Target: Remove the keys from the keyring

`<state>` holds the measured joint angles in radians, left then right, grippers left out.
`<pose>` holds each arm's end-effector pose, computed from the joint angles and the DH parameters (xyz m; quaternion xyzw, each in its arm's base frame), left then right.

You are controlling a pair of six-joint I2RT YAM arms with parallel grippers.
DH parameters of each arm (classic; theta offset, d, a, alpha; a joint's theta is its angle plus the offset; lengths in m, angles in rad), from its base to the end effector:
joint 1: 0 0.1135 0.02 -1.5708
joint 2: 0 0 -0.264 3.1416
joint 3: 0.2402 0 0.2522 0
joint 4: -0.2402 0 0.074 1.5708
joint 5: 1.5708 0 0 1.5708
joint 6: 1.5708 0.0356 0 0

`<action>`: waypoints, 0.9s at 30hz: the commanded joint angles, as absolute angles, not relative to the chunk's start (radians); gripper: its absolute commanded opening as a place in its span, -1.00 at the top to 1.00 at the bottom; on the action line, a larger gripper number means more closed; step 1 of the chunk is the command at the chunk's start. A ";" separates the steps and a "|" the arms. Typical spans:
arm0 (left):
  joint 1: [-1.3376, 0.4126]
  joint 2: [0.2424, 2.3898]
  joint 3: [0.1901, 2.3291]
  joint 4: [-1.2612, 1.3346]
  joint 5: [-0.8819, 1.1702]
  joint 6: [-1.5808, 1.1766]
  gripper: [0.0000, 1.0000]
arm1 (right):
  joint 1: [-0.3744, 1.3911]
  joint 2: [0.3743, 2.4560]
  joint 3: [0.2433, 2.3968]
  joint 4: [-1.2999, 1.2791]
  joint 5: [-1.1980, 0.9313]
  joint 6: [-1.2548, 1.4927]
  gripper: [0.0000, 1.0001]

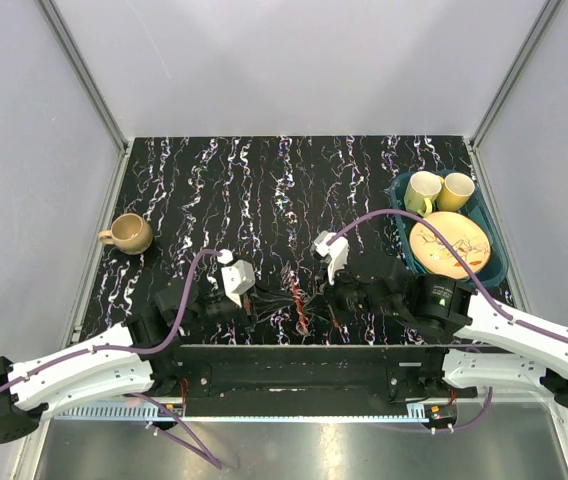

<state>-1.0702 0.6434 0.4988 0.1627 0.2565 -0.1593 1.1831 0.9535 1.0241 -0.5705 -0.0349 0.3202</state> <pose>0.0728 -0.1519 0.2979 0.3876 0.5839 -0.4813 0.5264 0.0758 0.1888 0.3534 -0.3677 0.7774 0.3593 0.3625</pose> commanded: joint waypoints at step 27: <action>-1.071 0.701 0.566 0.222 0.222 -0.018 1.00 | 1.184 0.980 1.135 -0.522 0.003 0.236 1.00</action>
<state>-1.0725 0.6987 0.5232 0.1978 0.2367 -0.0517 1.1831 0.9791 1.0740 -0.5549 0.0074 0.2325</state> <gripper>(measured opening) 0.005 0.025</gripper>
